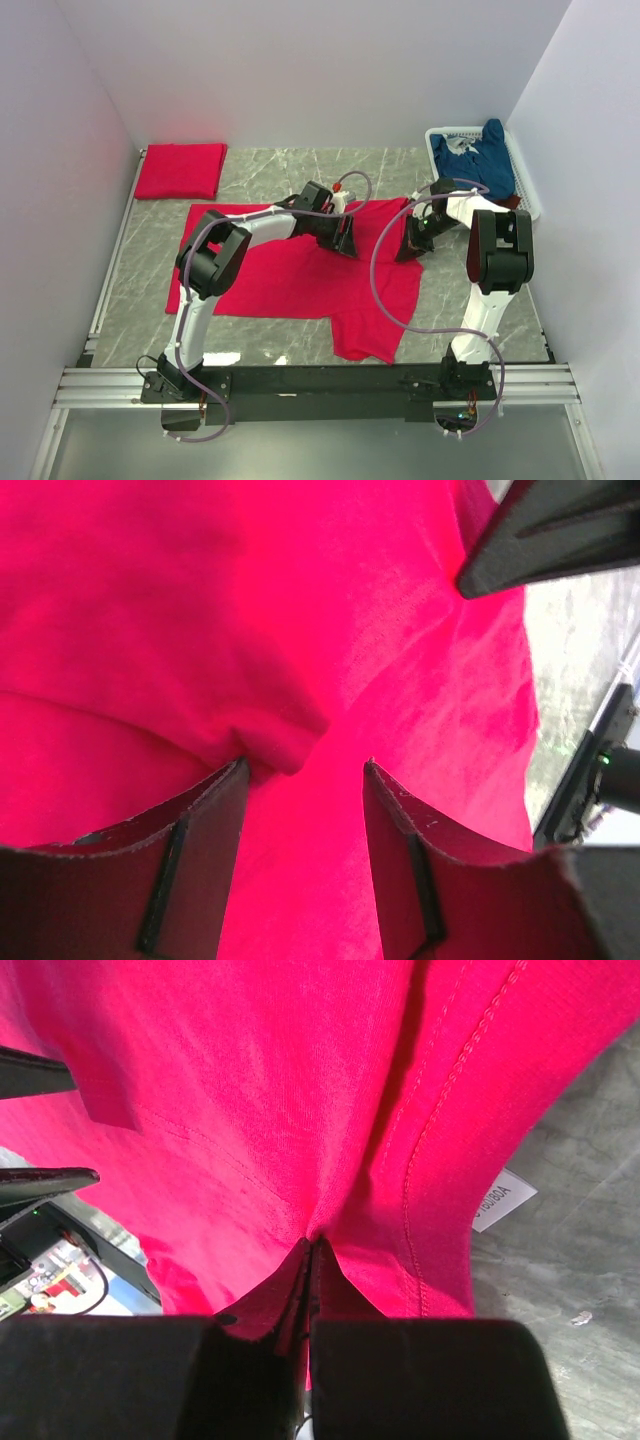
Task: Fold and stack the t-shirts
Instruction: Fold the tshirt
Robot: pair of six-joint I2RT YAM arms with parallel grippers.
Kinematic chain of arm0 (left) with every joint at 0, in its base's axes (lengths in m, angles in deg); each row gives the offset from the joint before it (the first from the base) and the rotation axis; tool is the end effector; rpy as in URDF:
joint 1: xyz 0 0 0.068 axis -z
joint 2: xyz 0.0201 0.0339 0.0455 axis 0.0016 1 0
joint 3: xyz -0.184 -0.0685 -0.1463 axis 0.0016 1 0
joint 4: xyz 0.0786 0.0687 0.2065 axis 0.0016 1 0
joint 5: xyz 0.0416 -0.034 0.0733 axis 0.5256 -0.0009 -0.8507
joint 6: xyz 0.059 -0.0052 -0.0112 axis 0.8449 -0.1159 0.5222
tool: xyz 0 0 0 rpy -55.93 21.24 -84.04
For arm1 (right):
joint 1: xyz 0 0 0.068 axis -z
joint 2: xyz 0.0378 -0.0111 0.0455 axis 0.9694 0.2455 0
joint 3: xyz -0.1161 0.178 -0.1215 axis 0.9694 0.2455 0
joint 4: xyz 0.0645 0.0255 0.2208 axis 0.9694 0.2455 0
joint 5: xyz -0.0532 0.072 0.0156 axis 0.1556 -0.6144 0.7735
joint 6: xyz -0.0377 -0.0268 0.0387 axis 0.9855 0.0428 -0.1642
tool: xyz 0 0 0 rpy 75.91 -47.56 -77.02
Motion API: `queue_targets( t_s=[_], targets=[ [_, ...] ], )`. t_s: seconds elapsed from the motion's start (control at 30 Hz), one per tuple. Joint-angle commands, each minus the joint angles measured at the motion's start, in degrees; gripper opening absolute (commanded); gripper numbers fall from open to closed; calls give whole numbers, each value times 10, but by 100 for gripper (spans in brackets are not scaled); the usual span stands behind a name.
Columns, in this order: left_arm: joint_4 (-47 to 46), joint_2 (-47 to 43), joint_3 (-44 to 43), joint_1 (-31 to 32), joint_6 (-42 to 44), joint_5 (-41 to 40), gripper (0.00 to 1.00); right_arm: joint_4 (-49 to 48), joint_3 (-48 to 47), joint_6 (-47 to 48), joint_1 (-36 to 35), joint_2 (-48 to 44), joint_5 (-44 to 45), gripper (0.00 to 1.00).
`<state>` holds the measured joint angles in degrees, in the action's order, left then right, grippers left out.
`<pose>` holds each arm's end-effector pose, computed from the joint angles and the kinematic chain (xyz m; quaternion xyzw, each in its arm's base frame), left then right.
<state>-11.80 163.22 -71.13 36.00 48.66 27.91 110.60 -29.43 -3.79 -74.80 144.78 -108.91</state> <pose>0.3331 -0.2740 0.1376 0.2269 0.8704 -0.4039 0.1669 0.3270 0.0193 0.1316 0.0011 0.9557 0.2914 0.0404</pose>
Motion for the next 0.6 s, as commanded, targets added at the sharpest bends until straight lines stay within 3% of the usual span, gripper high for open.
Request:
queue_targets(
  t_s=[0.0, 0.3, 0.57],
  targets=[
    [27, -6, -18, 0, 3, -67, 56, -1, 7, 1, -4, -36, -16, 0],
    [38, -15, -11, 18, 10, -115, 49, -1, 6, 1, -4, -32, -24, 0],
    [64, 19, -48, 41, 22, -149, 27, 4, 7, 1, -4, -40, -48, 0]
  ],
)
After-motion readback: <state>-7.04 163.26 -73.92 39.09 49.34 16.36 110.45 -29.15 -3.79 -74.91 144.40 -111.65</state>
